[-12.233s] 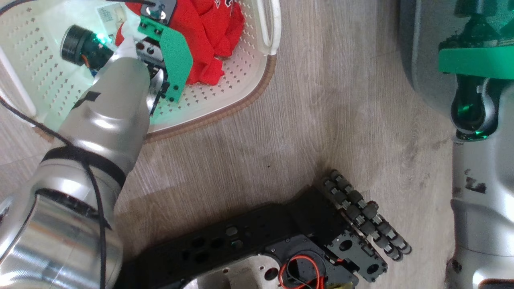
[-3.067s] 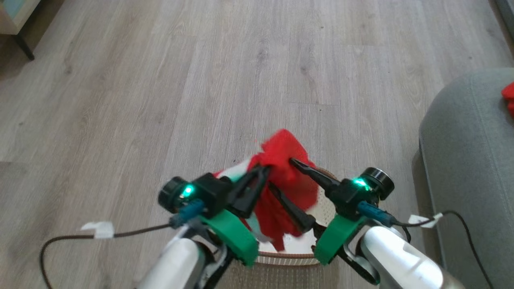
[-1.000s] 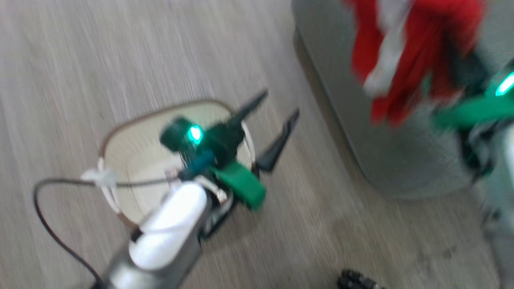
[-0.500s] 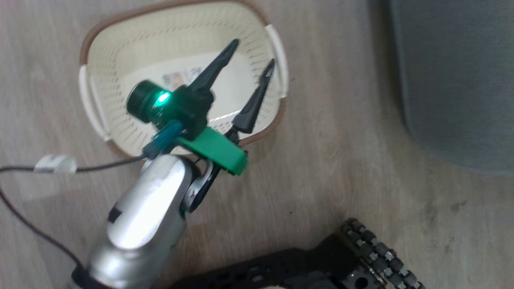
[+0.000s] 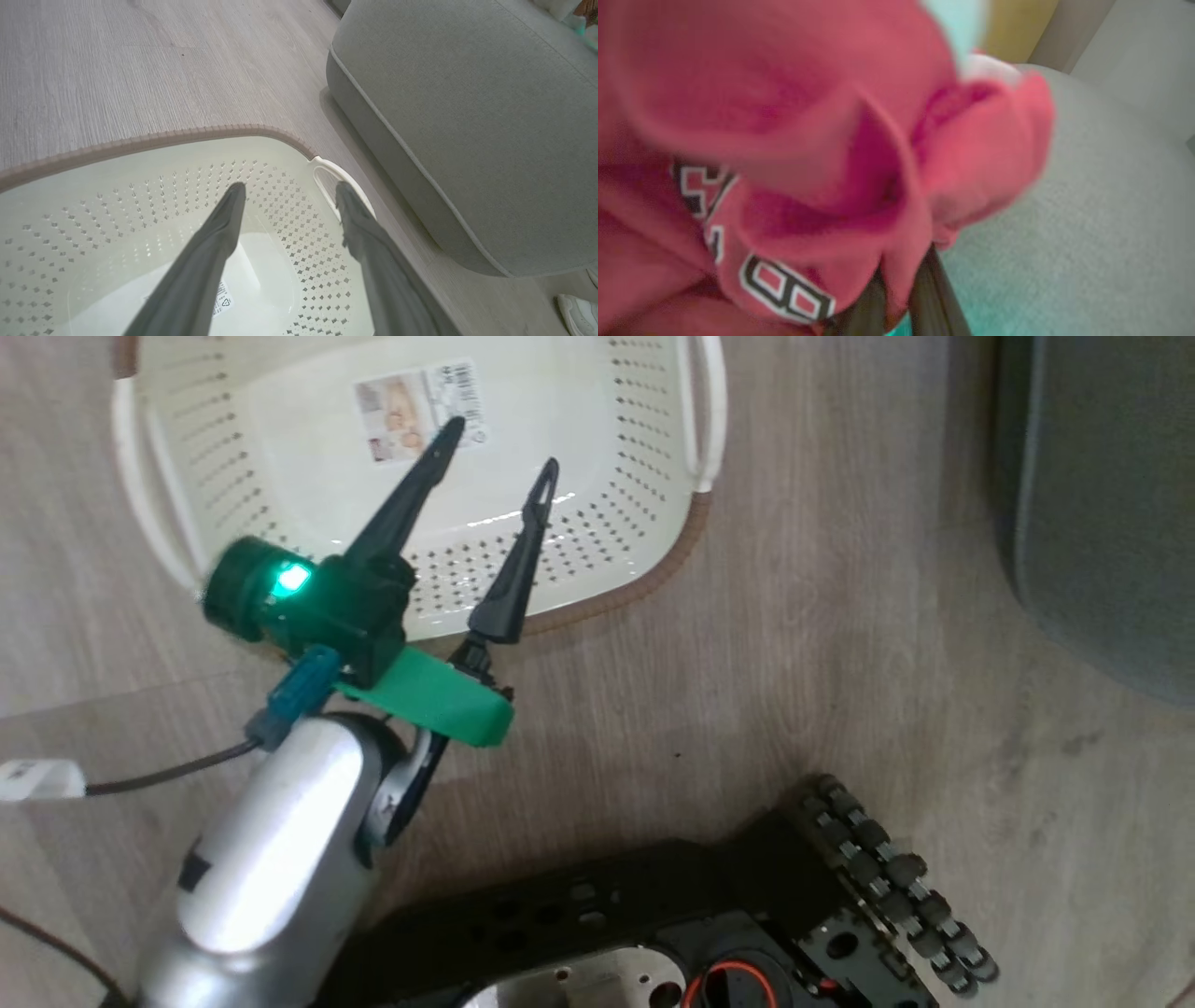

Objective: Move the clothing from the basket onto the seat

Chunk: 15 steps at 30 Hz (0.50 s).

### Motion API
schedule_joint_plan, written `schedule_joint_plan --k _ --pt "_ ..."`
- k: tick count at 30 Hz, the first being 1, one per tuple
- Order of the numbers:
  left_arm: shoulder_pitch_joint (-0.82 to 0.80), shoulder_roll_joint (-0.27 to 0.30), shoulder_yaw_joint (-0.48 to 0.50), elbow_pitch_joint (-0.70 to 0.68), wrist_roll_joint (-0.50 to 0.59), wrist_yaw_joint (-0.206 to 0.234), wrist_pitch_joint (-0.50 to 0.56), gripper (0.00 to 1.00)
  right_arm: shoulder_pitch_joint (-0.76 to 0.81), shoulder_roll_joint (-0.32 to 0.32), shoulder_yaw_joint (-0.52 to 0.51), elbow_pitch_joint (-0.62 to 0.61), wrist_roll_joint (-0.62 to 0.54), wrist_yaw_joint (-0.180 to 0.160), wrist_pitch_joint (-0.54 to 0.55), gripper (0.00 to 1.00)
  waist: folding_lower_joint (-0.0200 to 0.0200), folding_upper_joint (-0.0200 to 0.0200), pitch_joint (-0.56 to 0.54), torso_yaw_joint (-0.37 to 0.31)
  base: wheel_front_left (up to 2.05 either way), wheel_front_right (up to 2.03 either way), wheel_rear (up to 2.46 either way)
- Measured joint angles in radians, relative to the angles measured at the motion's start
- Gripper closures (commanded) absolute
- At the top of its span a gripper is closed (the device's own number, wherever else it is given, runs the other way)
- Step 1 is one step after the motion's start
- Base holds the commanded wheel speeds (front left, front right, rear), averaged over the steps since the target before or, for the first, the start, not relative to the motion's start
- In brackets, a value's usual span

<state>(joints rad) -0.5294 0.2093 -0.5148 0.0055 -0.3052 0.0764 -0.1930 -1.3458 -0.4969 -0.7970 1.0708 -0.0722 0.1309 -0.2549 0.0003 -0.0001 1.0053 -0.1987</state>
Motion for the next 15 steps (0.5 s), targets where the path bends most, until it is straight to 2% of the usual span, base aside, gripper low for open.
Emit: schedule_joint_plan --k 2,4,5,6,11,15 --pt "-0.004 0.016 0.006 -0.022 0.009 0.01 0.009 0.0 0.006 0.031 -0.029 0.002 -0.022 0.0 -0.007 0.75 -0.0001 0.0 0.003 -0.016 0.0 0.0 0.0" --pt "-0.005 0.024 0.02 -0.041 0.009 0.018 0.009 0.0 0.004 0.039 -0.044 -0.013 -0.041 0.0 -0.006 0.46 -0.0002 0.0 -0.004 -0.025 0.0 0.0 0.0" --pt "-0.005 0.029 0.028 -0.05 0.008 0.025 0.012 0.0 0.004 0.048 -0.05 -0.027 -0.045 0.0 -0.006 0.2 -0.0003 0.0 -0.011 -0.028 0.0 0.0 0.0" --pt "-0.005 0.034 0.036 -0.055 0.008 0.028 0.013 0.0 0.005 0.057 -0.054 -0.038 -0.048 0.0 -0.006 0.0 -0.0003 0.0 -0.018 -0.032 0.0 0.0 0.0" --pt "-0.002 0.047 0.056 -0.059 -0.005 0.033 0.01 0.0 0.037 0.079 -0.047 -0.063 -0.06 0.0 -0.006 0.0 -0.0003 0.0 -0.069 -0.05 0.0 0.0 0.0" --pt "-0.001 0.036 0.051 -0.038 -0.021 0.03 -0.007 0.0 0.106 0.078 0.02 -0.066 -0.054 0.0 -0.006 0.0 -0.0003 0.0001 -0.125 -0.057 0.0 0.0 0.0"
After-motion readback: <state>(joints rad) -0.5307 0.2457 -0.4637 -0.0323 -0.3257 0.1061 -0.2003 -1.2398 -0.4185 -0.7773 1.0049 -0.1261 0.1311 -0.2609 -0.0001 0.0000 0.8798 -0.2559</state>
